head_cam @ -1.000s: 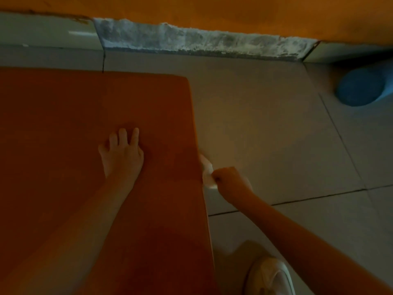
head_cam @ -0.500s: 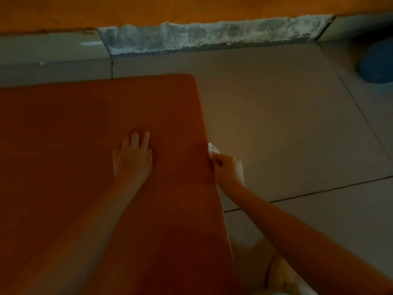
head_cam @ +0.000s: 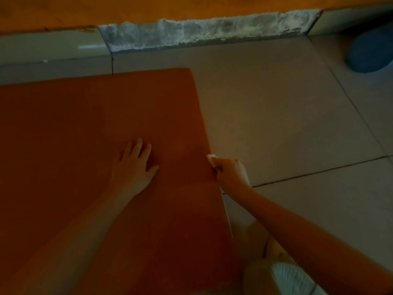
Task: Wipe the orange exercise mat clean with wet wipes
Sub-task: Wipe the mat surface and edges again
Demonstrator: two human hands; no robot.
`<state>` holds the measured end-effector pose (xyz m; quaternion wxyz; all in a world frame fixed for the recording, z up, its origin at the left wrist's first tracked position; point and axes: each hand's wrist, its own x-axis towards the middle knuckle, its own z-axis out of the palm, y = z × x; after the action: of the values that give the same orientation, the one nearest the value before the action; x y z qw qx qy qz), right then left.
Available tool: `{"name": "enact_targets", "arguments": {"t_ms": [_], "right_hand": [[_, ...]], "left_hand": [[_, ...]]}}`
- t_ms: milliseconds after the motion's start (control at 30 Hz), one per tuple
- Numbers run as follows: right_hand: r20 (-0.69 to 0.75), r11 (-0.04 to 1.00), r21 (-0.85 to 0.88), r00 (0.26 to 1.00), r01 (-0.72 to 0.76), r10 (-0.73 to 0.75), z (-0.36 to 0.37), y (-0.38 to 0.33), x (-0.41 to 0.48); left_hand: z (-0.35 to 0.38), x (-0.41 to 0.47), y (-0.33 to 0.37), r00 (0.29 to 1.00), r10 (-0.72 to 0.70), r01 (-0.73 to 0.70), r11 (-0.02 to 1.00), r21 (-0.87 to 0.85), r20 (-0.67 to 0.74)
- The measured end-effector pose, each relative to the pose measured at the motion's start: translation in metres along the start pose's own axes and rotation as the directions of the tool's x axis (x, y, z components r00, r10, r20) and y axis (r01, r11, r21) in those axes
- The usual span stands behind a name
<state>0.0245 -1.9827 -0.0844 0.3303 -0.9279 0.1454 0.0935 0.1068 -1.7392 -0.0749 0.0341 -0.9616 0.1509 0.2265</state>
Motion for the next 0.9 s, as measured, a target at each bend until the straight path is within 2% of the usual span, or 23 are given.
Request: {"name": "enact_targets", "arguments": {"t_ms": [100, 300, 433, 567, 700, 800, 900], "right_hand": [[0.065, 0.997, -0.082, 0.998, -0.001, 0.006, -0.005, 0.004, -0.018], [0.143, 0.998, -0.057, 0.989, -0.034, 0.042, 0.0, 0.022, -0.06], [0.232, 0.99, -0.131, 0.969, -0.058, 0.087, -0.003, 0.021, -0.092], [0.264, 0.978, -0.173, 0.951, -0.117, 0.161, -0.001, 0.025, -0.117], [0.251, 0.964, -0.242, 0.952, -0.112, 0.173, 0.004, 0.022, -0.145], [0.228, 0.947, -0.27, 0.944, -0.173, 0.237, 0.006, 0.017, -0.165], [0.148, 0.924, -0.285, 0.941, -0.253, 0.304, 0.019, 0.016, -0.187]], "left_hand": [[0.011, -0.029, 0.0, 0.999, 0.049, -0.049, 0.999, 0.018, 0.006], [0.028, -0.077, -0.006, 0.99, 0.122, -0.126, 0.991, 0.05, 0.077], [0.035, -0.112, -0.017, 0.968, 0.178, -0.197, 0.976, 0.097, 0.177], [0.045, -0.145, -0.038, 0.937, 0.173, -0.215, 0.97, 0.11, 0.304], [0.062, -0.181, -0.067, 0.924, 0.124, -0.175, 0.978, 0.111, 0.362], [0.085, -0.212, -0.087, 0.948, 0.071, -0.112, 0.987, 0.115, 0.31], [0.099, -0.234, -0.095, 0.959, 0.057, -0.065, 0.998, 0.019, 0.278]]}}
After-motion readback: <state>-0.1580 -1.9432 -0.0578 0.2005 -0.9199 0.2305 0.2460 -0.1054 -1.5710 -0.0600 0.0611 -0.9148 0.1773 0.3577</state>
